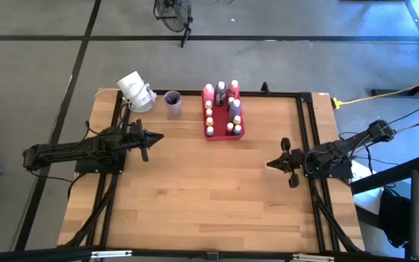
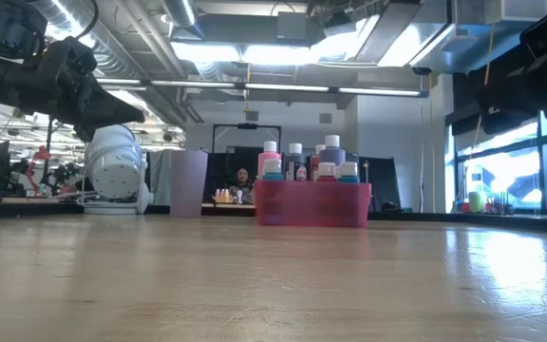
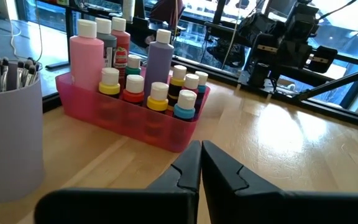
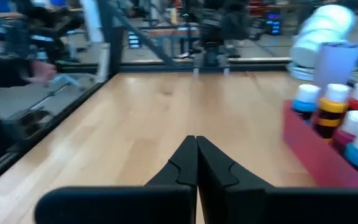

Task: Pick & Place Paint Supplies
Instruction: Return to Home Position

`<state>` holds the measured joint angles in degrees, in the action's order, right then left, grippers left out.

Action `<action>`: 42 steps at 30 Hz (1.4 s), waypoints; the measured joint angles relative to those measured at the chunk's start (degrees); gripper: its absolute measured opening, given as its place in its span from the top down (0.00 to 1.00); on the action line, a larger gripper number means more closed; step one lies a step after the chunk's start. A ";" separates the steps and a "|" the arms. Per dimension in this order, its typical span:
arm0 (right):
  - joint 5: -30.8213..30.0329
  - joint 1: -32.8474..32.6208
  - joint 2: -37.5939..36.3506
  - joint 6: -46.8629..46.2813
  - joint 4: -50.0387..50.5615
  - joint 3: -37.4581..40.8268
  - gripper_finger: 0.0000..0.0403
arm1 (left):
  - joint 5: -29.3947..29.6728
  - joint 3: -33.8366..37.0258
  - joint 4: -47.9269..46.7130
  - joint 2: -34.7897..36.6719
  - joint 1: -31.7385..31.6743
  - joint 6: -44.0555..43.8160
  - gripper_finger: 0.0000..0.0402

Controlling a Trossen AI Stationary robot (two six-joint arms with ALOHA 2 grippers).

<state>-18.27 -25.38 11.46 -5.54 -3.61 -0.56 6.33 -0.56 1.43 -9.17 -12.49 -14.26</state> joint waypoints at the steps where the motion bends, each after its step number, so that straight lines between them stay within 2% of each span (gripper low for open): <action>1: 1.34 0.02 -0.78 -0.02 0.60 0.00 1.00 | 0.00 0.00 0.00 0.00 0.00 0.00 0.98; 4: 7.26 0.49 -2.23 -0.03 1.28 0.00 1.00 | 0.00 0.00 0.02 0.00 0.00 0.00 0.97; 8: 11.05 1.60 -2.64 -1.84 1.90 0.00 1.00 | 0.02 0.00 0.02 0.00 0.00 0.00 0.98; 27: 9.16 8.72 -3.51 1.09 2.04 -0.16 1.00 | 0.02 0.00 0.02 0.00 0.00 0.00 0.98; 33: 6.67 11.35 -6.27 -1.80 12.03 -3.88 1.00 | 0.02 0.00 0.02 0.00 0.00 0.00 0.97; 35: 8.06 11.62 -7.79 -2.18 12.65 -4.02 1.00 | 0.02 0.00 0.02 0.00 0.00 0.00 0.97; 40: 9.47 11.60 -10.23 -0.88 12.04 -4.00 1.00 | 0.02 0.00 0.02 0.02 0.00 0.00 0.98; 42: 9.59 11.60 -10.88 0.21 8.53 -3.04 1.00 | 0.00 0.00 0.02 0.00 0.00 0.00 0.98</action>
<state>-8.68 -13.78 0.59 -5.33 4.92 -3.60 6.33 -0.56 1.45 -9.17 -12.49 -14.26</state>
